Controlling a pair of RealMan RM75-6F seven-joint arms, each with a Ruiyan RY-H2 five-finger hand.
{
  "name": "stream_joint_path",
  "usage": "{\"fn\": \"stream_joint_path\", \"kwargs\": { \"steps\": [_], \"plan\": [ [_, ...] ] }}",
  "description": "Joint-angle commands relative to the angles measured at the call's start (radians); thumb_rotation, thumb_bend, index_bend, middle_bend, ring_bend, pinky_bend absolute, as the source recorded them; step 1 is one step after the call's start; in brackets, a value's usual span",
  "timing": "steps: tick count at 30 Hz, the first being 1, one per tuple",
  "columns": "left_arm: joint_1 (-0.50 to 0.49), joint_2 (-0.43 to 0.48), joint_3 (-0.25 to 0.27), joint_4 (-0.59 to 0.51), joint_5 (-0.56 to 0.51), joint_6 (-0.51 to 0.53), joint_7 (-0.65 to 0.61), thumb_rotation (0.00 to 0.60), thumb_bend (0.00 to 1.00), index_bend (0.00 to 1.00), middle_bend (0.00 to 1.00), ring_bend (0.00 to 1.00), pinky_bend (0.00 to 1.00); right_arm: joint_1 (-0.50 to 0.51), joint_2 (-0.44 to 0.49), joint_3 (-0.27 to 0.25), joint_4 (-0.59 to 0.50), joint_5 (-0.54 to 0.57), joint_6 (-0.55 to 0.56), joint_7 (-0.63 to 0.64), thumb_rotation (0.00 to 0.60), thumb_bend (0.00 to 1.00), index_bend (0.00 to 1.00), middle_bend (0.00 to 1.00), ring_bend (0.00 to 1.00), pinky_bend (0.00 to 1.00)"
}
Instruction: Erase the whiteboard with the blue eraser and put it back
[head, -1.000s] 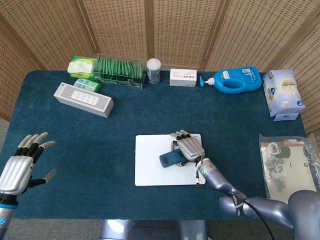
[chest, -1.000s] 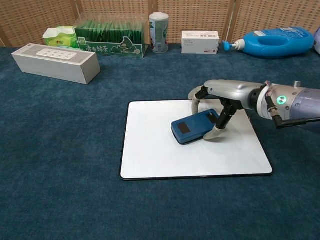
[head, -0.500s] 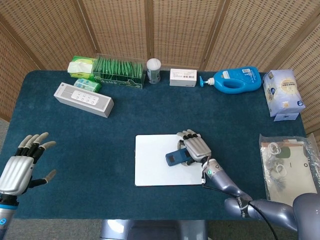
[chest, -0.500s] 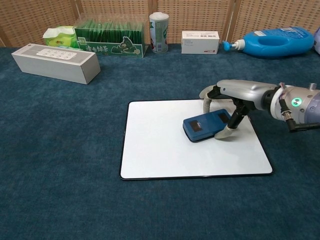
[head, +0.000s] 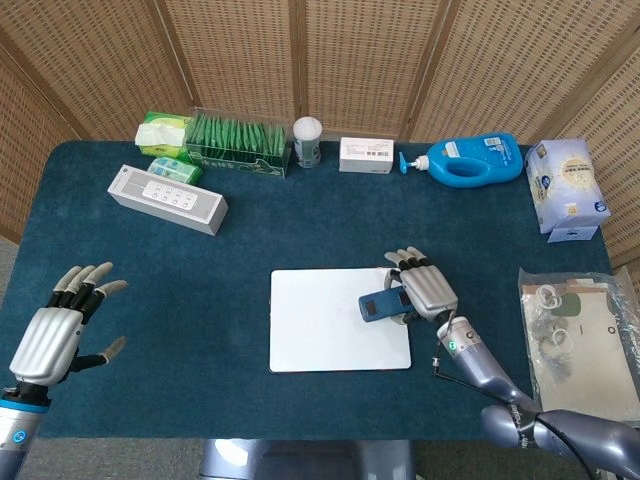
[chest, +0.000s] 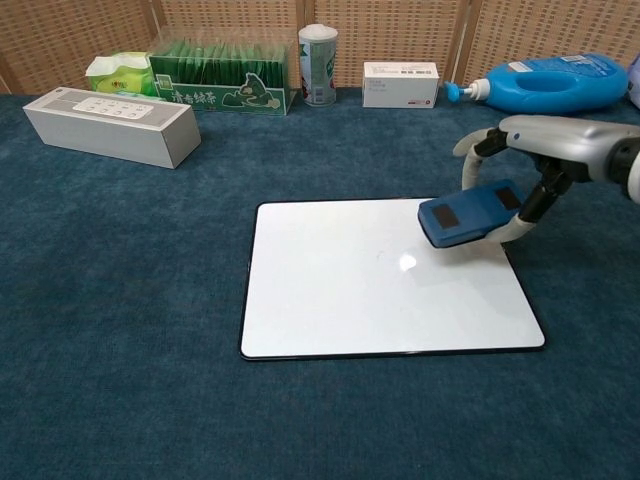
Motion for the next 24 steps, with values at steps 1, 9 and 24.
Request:
{"fn": "stream_joint_path", "kwargs": {
  "steps": [1, 9, 24],
  "plan": [
    [-0.003, -0.007, -0.001, 0.002, 0.001, -0.001, 0.005, 0.6, 0.32, 0.2, 0.08, 0.04, 0.0, -0.019, 0.055, 0.018, -0.066, -0.015, 0.034, 0.005, 0.6, 0.15, 0.77, 0.13, 0.0, 0.0],
    [-0.006, -0.012, -0.002, -0.002, 0.0, -0.002, 0.013, 0.6, 0.32, 0.2, 0.08, 0.04, 0.0, -0.032, 0.093, 0.014, -0.146, -0.03, 0.048, -0.006, 0.6, 0.15, 0.77, 0.13, 0.0, 0.0],
    [0.004, 0.0, 0.008, 0.012, -0.007, 0.003, -0.013, 0.6, 0.32, 0.2, 0.08, 0.04, 0.0, 0.019, -0.07, -0.016, -0.134, 0.006, -0.008, -0.107, 0.6, 0.16, 0.77, 0.13, 0.0, 0.0]
  ]
}}
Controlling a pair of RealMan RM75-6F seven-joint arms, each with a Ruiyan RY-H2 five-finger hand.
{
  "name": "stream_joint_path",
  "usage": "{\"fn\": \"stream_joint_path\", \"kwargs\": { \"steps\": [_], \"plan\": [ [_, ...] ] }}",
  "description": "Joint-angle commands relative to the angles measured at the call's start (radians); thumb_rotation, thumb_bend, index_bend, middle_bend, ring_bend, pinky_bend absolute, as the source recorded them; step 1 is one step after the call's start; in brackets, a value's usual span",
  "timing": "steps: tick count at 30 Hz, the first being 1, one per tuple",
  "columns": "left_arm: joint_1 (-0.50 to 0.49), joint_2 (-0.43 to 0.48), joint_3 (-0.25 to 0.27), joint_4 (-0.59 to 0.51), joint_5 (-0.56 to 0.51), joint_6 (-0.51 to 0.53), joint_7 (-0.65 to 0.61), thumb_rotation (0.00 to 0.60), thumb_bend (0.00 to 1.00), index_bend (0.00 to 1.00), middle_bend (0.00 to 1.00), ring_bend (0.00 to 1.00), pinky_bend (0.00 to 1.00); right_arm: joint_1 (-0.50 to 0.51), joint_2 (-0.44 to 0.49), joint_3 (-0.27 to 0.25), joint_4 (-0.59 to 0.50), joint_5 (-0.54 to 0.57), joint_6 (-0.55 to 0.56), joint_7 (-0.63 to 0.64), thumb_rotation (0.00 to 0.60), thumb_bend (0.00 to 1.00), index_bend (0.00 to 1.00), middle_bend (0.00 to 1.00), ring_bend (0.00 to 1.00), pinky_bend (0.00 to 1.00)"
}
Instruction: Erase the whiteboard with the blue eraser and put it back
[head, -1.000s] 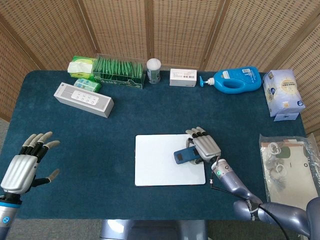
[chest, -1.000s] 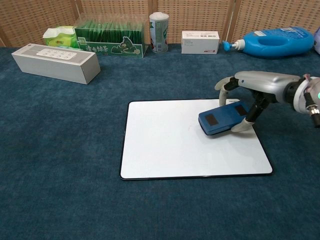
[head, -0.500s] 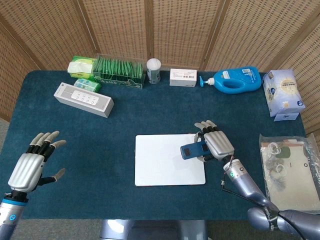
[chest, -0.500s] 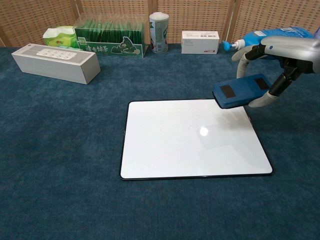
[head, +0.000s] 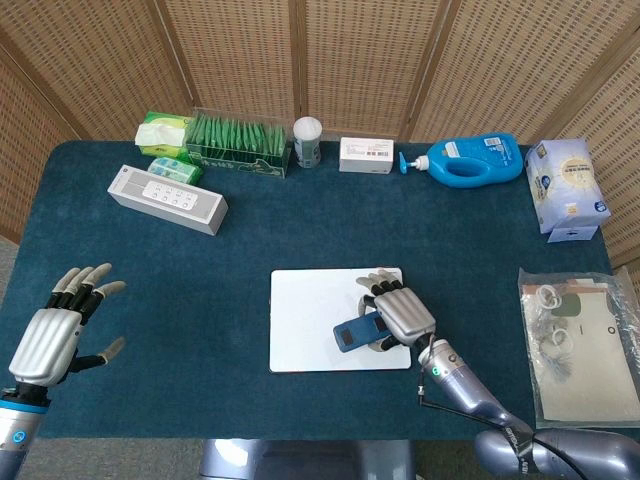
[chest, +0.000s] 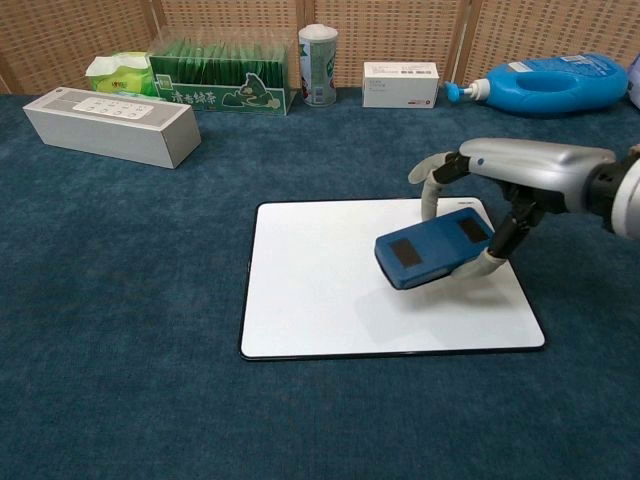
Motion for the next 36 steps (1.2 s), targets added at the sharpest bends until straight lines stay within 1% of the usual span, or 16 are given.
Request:
{"fn": "stream_joint_path", "kwargs": {
  "steps": [1, 7, 15, 26, 36],
  "plan": [
    [0.001, 0.002, 0.002, 0.002, 0.001, 0.0, -0.004, 0.6, 0.32, 0.2, 0.08, 0.04, 0.0, 0.031, -0.057, 0.02, 0.04, 0.037, -0.021, -0.022, 0.6, 0.15, 0.77, 0.13, 0.0, 0.0],
    [0.005, 0.003, 0.005, 0.003, -0.002, 0.001, -0.006, 0.6, 0.32, 0.2, 0.08, 0.04, 0.0, 0.071, -0.123, 0.051, 0.114, 0.088, -0.056, -0.022, 0.6, 0.16, 0.77, 0.13, 0.0, 0.0],
    [0.005, 0.004, 0.008, -0.005, -0.006, -0.002, 0.005, 0.6, 0.32, 0.2, 0.07, 0.04, 0.0, 0.09, -0.156, 0.065, 0.175, 0.107, -0.077, -0.005, 0.6, 0.16, 0.77, 0.13, 0.0, 0.0],
    [0.011, 0.011, 0.01, -0.015, -0.009, 0.003, 0.016, 0.6, 0.32, 0.2, 0.07, 0.04, 0.0, 0.115, -0.217, 0.067, 0.287, 0.115, -0.116, 0.02, 0.6, 0.16, 0.77, 0.13, 0.0, 0.0],
    [0.015, 0.016, 0.01, -0.014, -0.009, 0.009, 0.017, 0.6, 0.32, 0.2, 0.07, 0.04, 0.0, 0.138, -0.264, 0.071, 0.357, 0.136, -0.144, 0.022, 0.6, 0.16, 0.77, 0.13, 0.0, 0.0]
  ]
}}
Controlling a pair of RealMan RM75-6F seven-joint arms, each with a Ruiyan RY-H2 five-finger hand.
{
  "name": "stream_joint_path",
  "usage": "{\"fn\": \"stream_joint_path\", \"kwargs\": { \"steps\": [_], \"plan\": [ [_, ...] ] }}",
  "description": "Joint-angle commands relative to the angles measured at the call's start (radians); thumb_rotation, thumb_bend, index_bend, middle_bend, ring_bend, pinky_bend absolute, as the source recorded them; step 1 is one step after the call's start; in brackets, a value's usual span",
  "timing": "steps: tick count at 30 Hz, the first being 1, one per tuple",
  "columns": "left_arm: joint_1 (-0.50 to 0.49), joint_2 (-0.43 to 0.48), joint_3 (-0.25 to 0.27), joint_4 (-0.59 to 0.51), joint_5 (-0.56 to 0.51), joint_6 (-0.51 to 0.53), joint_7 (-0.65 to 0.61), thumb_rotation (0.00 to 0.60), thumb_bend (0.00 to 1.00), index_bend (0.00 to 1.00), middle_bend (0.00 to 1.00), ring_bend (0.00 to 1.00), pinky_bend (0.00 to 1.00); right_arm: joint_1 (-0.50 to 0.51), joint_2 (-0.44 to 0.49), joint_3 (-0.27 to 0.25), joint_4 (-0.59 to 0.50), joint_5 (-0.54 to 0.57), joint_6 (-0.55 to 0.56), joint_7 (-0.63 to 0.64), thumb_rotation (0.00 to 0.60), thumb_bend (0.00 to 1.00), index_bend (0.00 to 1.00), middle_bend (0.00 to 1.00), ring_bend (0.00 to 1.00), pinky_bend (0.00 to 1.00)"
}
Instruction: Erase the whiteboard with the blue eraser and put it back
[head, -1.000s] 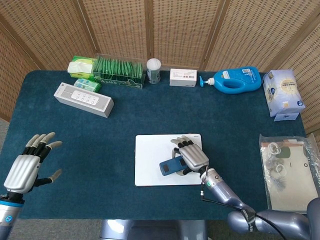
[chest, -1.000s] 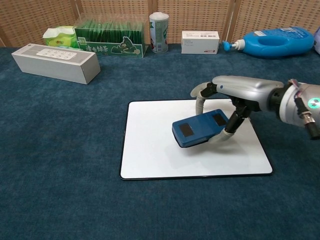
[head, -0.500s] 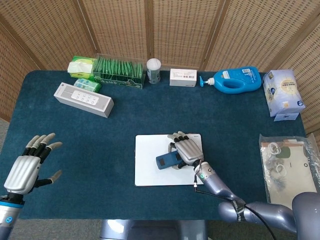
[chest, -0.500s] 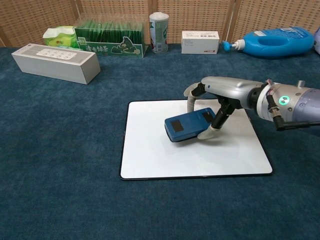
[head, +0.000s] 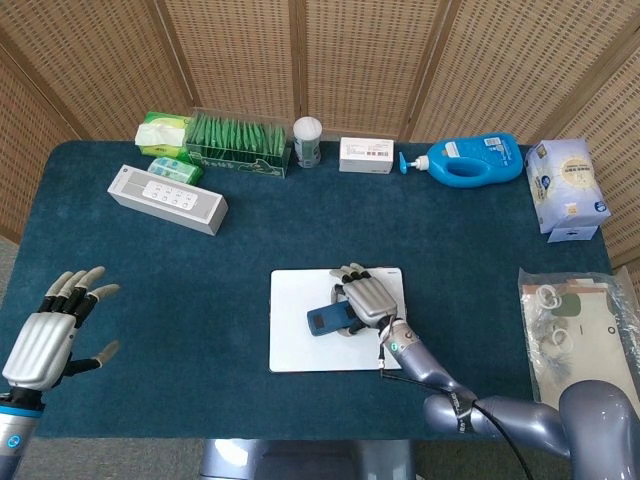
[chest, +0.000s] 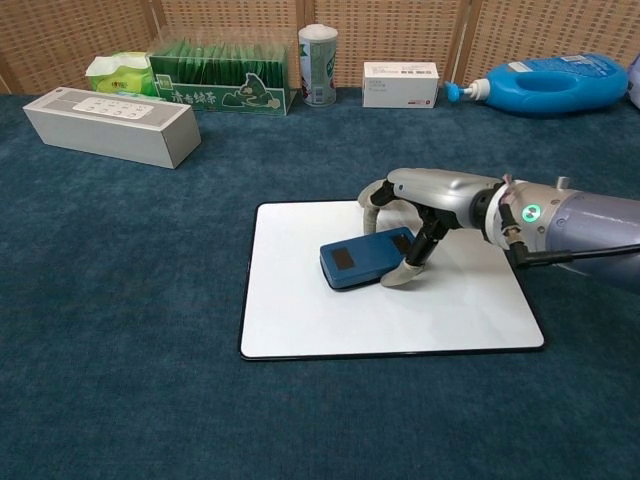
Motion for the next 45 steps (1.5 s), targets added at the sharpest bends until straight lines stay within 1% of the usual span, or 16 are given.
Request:
{"fn": "stream_joint_path", "kwargs": {
  "steps": [1, 15, 20, 21, 27, 33, 35, 39, 45],
  "plan": [
    [0.001, 0.001, 0.001, 0.0, 0.0, 0.0, 0.0, 0.6, 0.32, 0.2, 0.07, 0.04, 0.0, 0.004, -0.006, 0.002, 0.013, 0.005, -0.004, 0.0, 0.6, 0.16, 0.77, 0.13, 0.0, 0.0],
    [-0.006, -0.007, -0.004, -0.001, 0.005, -0.004, 0.007, 0.6, 0.32, 0.2, 0.07, 0.04, 0.0, -0.021, 0.052, 0.001, 0.006, 0.009, 0.021, 0.009, 0.6, 0.16, 0.77, 0.13, 0.0, 0.0],
    [-0.007, -0.008, -0.007, -0.004, 0.002, -0.004, 0.015, 0.6, 0.32, 0.2, 0.07, 0.04, 0.0, -0.044, 0.099, 0.003, -0.007, 0.009, 0.043, 0.021, 0.6, 0.16, 0.77, 0.13, 0.0, 0.0],
    [-0.007, -0.009, -0.007, -0.002, 0.002, -0.003, 0.02, 0.6, 0.32, 0.2, 0.07, 0.04, 0.0, -0.059, 0.126, 0.005, -0.005, 0.016, 0.06, 0.026, 0.6, 0.16, 0.77, 0.13, 0.0, 0.0],
    [-0.009, -0.015, -0.006, -0.001, 0.003, -0.006, 0.019, 0.6, 0.32, 0.2, 0.07, 0.04, 0.0, -0.079, 0.179, 0.017, -0.05, 0.004, 0.077, 0.049, 0.6, 0.16, 0.77, 0.13, 0.0, 0.0],
    [-0.01, -0.018, -0.004, -0.002, 0.006, -0.01, 0.017, 0.6, 0.32, 0.2, 0.07, 0.04, 0.0, -0.07, 0.174, 0.018, -0.08, -0.007, 0.072, 0.045, 0.6, 0.16, 0.77, 0.13, 0.0, 0.0],
    [-0.009, -0.016, -0.003, -0.001, 0.006, -0.008, 0.013, 0.6, 0.32, 0.2, 0.07, 0.04, 0.0, -0.064, 0.162, 0.017, -0.084, -0.007, 0.067, 0.042, 0.6, 0.16, 0.77, 0.13, 0.0, 0.0],
    [-0.002, -0.008, 0.0, 0.007, 0.001, -0.003, -0.001, 0.6, 0.32, 0.2, 0.07, 0.04, 0.0, -0.045, 0.107, 0.009, -0.075, -0.004, 0.051, 0.031, 0.6, 0.16, 0.77, 0.13, 0.0, 0.0],
    [-0.003, -0.007, 0.002, 0.015, 0.003, -0.008, -0.021, 0.6, 0.32, 0.2, 0.07, 0.04, 0.0, -0.039, 0.078, -0.01, -0.071, -0.008, 0.044, 0.014, 0.6, 0.16, 0.77, 0.13, 0.0, 0.0]
  ]
}}
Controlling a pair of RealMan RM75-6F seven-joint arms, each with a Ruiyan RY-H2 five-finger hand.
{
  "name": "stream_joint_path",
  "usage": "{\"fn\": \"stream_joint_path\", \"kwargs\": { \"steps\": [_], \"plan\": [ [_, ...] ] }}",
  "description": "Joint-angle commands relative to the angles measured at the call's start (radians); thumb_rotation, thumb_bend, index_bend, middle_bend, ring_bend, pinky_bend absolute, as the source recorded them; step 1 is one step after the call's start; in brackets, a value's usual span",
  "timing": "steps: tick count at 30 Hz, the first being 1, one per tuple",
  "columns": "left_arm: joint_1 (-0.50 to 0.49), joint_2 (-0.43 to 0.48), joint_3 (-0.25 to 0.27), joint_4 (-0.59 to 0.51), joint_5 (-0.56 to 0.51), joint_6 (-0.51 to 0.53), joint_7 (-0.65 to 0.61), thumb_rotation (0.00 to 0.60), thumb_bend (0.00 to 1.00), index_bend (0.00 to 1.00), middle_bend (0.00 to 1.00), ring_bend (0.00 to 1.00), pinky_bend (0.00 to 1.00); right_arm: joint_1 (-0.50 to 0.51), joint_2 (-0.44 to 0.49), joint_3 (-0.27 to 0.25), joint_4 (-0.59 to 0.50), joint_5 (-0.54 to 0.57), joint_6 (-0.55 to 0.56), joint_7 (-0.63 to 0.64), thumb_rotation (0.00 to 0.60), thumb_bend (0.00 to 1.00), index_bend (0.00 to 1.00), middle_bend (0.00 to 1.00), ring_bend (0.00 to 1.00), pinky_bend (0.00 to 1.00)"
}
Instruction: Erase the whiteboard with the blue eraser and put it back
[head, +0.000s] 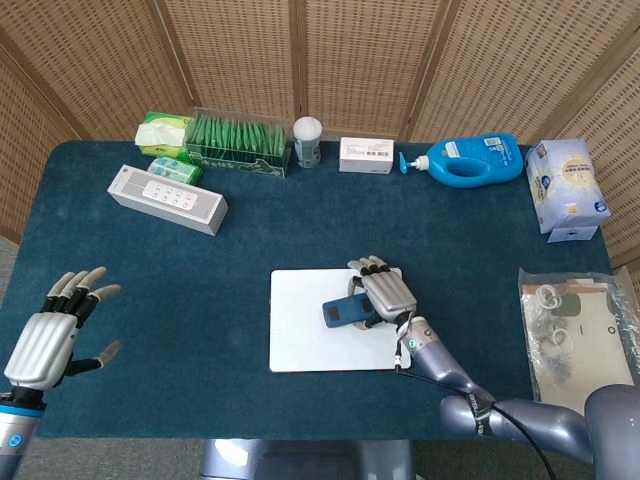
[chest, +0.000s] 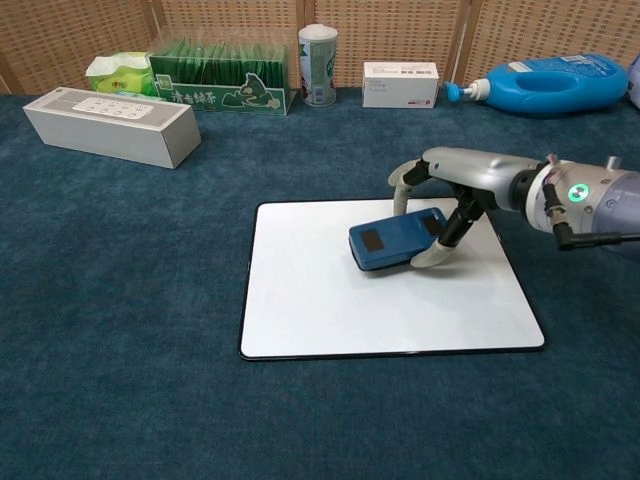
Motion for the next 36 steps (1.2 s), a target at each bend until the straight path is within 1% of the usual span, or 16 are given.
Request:
{"fn": "stream_joint_path", "kwargs": {
  "steps": [1, 10, 19, 22, 23, 26, 30, 36],
  "plan": [
    [-0.001, 0.001, 0.001, 0.003, 0.002, -0.003, -0.009, 0.6, 0.32, 0.2, 0.07, 0.04, 0.0, 0.0, -0.006, -0.009, 0.002, -0.001, -0.001, -0.006, 0.6, 0.16, 0.77, 0.13, 0.0, 0.0],
    [-0.005, -0.003, 0.0, 0.009, 0.004, -0.008, -0.011, 0.6, 0.32, 0.2, 0.07, 0.04, 0.0, -0.022, 0.022, -0.025, -0.001, 0.006, 0.003, -0.001, 0.6, 0.16, 0.77, 0.13, 0.0, 0.0],
    [-0.013, -0.005, -0.009, 0.004, 0.009, -0.006, 0.002, 0.6, 0.32, 0.2, 0.07, 0.04, 0.0, -0.069, 0.1, -0.055, -0.006, 0.003, 0.025, 0.006, 0.6, 0.16, 0.77, 0.13, 0.0, 0.0],
    [-0.014, -0.005, -0.01, 0.004, 0.008, -0.006, 0.004, 0.6, 0.32, 0.2, 0.07, 0.04, 0.0, -0.083, 0.139, -0.053, -0.017, 0.006, 0.038, 0.007, 0.6, 0.16, 0.77, 0.13, 0.0, 0.0],
    [-0.016, -0.007, -0.009, 0.005, 0.007, -0.012, 0.004, 0.6, 0.32, 0.2, 0.07, 0.04, 0.0, -0.09, 0.16, -0.044, -0.024, 0.007, 0.054, 0.01, 0.6, 0.16, 0.77, 0.13, 0.0, 0.0],
    [-0.021, -0.015, -0.01, 0.006, 0.004, -0.02, 0.006, 0.6, 0.32, 0.2, 0.07, 0.04, 0.0, -0.096, 0.201, -0.029, -0.074, -0.003, 0.067, 0.024, 0.6, 0.16, 0.77, 0.13, 0.0, 0.0],
    [-0.025, -0.019, -0.012, 0.005, 0.002, -0.023, 0.011, 0.6, 0.32, 0.2, 0.07, 0.04, 0.0, -0.084, 0.203, -0.014, -0.114, -0.005, 0.049, 0.035, 0.6, 0.16, 0.77, 0.13, 0.0, 0.0],
    [-0.02, -0.014, -0.01, 0.006, -0.004, -0.018, 0.009, 0.6, 0.32, 0.2, 0.07, 0.04, 0.0, -0.06, 0.155, -0.006, -0.105, -0.001, 0.019, 0.044, 0.6, 0.16, 0.77, 0.13, 0.0, 0.0]
  ]
}}
